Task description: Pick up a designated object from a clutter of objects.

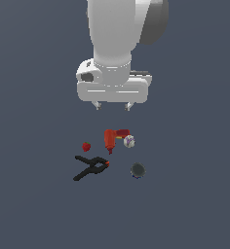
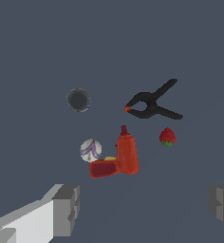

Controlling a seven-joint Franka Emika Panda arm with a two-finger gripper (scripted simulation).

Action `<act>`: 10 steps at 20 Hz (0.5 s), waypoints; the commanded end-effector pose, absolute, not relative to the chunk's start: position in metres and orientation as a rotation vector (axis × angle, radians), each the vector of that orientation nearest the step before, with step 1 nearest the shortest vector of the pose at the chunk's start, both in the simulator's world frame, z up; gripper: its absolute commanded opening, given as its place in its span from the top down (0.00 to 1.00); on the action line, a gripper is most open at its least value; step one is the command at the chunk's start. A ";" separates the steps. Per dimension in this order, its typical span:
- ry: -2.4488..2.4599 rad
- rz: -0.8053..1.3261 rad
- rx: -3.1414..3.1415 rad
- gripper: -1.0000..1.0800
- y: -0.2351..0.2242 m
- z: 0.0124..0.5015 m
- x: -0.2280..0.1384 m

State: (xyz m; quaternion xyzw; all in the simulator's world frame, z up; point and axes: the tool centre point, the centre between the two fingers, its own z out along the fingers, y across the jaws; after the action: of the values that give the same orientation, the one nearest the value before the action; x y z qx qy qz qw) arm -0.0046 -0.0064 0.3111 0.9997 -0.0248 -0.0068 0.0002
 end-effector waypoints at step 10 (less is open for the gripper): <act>-0.151 -0.040 3.124 0.04 -0.026 0.309 -0.002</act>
State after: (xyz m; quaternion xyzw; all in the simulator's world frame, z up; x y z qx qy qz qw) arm -0.0020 -0.0228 0.3089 0.9989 -0.0452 -0.0120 0.0057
